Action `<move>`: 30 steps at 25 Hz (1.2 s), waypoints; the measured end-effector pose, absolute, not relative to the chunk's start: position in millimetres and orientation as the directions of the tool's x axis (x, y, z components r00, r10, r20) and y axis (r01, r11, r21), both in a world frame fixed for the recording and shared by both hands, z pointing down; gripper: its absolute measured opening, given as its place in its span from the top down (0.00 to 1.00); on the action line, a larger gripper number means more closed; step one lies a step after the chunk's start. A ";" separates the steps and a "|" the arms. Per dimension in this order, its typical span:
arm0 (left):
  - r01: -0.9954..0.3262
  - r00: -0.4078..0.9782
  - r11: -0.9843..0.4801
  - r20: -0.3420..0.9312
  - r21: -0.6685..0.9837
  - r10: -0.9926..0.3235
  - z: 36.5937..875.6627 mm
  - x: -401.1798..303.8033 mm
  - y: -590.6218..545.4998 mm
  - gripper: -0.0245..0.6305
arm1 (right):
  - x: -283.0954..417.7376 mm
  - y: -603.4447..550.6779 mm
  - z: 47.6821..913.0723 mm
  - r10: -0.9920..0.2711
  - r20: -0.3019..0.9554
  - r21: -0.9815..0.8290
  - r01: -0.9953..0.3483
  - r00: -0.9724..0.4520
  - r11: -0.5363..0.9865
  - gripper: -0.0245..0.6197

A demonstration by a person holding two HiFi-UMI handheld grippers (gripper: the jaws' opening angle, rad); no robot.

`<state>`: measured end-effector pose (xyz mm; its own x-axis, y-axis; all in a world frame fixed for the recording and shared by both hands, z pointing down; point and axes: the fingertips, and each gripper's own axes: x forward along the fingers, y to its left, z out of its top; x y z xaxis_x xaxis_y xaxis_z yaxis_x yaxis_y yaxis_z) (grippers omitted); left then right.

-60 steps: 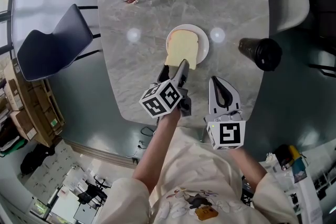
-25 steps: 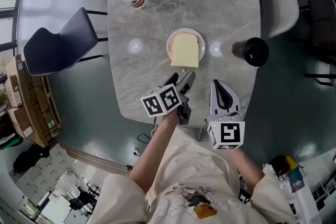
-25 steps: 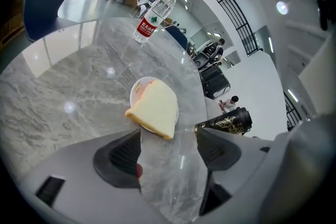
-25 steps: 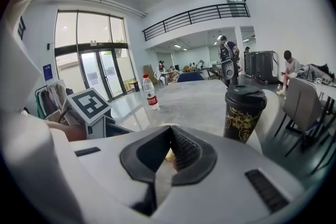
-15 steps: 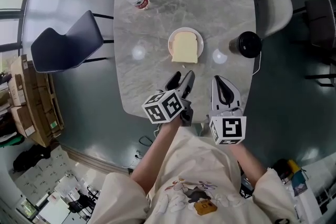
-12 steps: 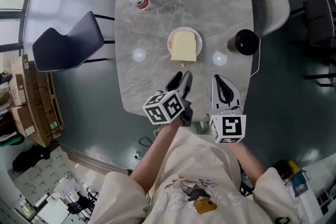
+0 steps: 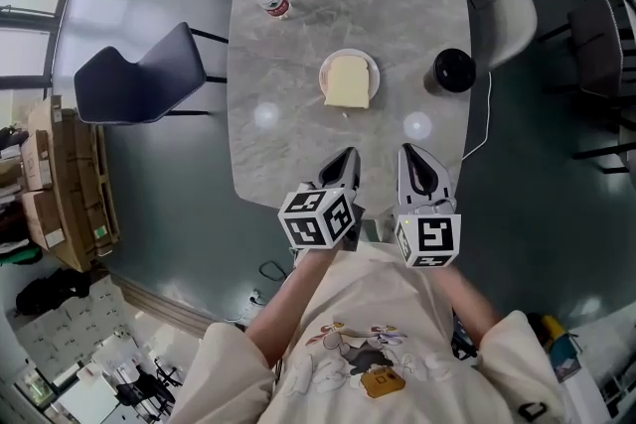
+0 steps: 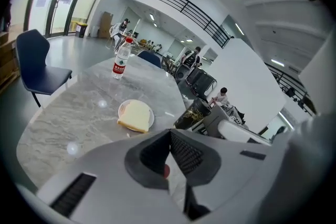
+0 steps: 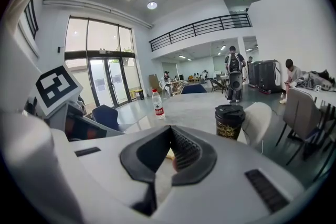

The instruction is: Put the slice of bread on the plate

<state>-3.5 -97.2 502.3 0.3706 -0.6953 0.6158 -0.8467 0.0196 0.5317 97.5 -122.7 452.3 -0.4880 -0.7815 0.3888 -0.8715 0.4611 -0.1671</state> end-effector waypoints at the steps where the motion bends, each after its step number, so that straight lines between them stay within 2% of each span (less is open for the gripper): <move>1: -0.856 0.370 0.002 0.615 0.518 -0.696 497.6 2.1 -91.8 0.95 | 101.3 -119.6 450.6 -0.781 0.385 -0.167 -0.870 -0.491 0.464 0.95; 12: -0.890 0.355 -0.064 0.600 0.451 -0.716 467.0 -7.1 -38.2 0.95 | 84.8 -79.9 434.3 -0.758 0.371 -0.188 -0.843 -0.536 0.504 0.95; 21: -0.833 0.476 -0.153 0.547 0.531 -0.688 440.7 -13.3 3.6 0.95 | 62.7 -35.4 408.5 -0.778 0.371 -0.179 -0.862 -0.506 0.475 0.95; 30: -0.840 0.499 -0.248 0.508 0.482 -0.702 426.6 -71.4 66.8 0.95 | -2.8 41.2 392.1 -0.803 0.357 -0.139 -0.877 -0.477 0.460 0.95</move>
<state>-71.4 66.8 426.6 0.4988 -0.7023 0.5080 -0.8402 -0.2478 0.4824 -2.8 41.2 392.1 -0.4773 -0.8029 0.3572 -0.8772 0.4596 -0.1389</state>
